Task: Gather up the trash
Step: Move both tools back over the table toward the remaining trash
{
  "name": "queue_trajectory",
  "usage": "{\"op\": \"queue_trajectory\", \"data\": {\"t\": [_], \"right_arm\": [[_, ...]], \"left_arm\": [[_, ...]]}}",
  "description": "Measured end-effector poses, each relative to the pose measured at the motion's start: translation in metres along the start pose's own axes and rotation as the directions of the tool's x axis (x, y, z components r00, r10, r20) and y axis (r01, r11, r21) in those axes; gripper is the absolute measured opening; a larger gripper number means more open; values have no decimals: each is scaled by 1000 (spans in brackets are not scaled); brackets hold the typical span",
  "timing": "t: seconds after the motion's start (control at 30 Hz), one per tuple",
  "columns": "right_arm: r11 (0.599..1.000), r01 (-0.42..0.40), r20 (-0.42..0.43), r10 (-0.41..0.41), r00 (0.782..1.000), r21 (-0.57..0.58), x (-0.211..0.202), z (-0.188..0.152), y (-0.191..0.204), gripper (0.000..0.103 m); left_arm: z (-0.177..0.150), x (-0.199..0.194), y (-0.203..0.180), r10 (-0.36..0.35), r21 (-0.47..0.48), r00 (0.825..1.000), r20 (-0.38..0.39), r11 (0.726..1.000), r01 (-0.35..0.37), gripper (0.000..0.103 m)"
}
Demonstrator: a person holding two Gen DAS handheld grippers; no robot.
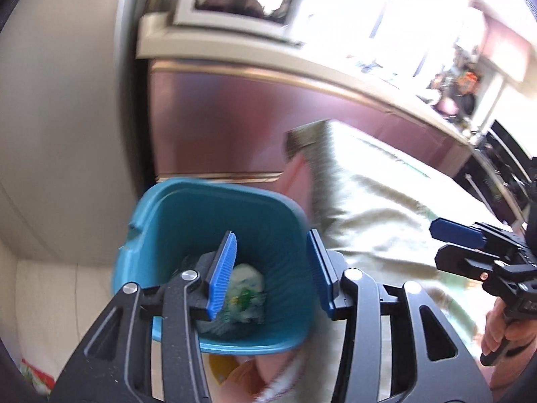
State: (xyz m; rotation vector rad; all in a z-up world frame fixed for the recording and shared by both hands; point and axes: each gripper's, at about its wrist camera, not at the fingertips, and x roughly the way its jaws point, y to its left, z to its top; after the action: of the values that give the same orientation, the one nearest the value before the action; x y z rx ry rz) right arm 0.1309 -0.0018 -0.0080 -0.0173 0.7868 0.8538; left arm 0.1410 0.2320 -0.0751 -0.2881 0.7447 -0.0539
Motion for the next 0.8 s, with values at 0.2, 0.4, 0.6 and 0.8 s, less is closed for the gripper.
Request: {"op": "queue_trajectory", "data": {"t": [0.2,0.4,0.6,0.8], "right_arm": [[994,91,100,-97,990,63,-71,-27,-28,39],[958,228,145,-254,956,174,-139,-66,-69,39],[886,372,161,-424,891,278,-200,-103,-110,39],[808,463,147,-541,828,364,-239,-132,-147,39]], "left_arm": [[-1,-13,-64,-133,105,991,23,986,130,47],[-12,-12,-140,-235,219,972,-16,948,233,49],[-30,2,-208,-323,277,942,-94,900,336,49],[-50,22,-270,-364,319,916,-167,859,400,49]]}}
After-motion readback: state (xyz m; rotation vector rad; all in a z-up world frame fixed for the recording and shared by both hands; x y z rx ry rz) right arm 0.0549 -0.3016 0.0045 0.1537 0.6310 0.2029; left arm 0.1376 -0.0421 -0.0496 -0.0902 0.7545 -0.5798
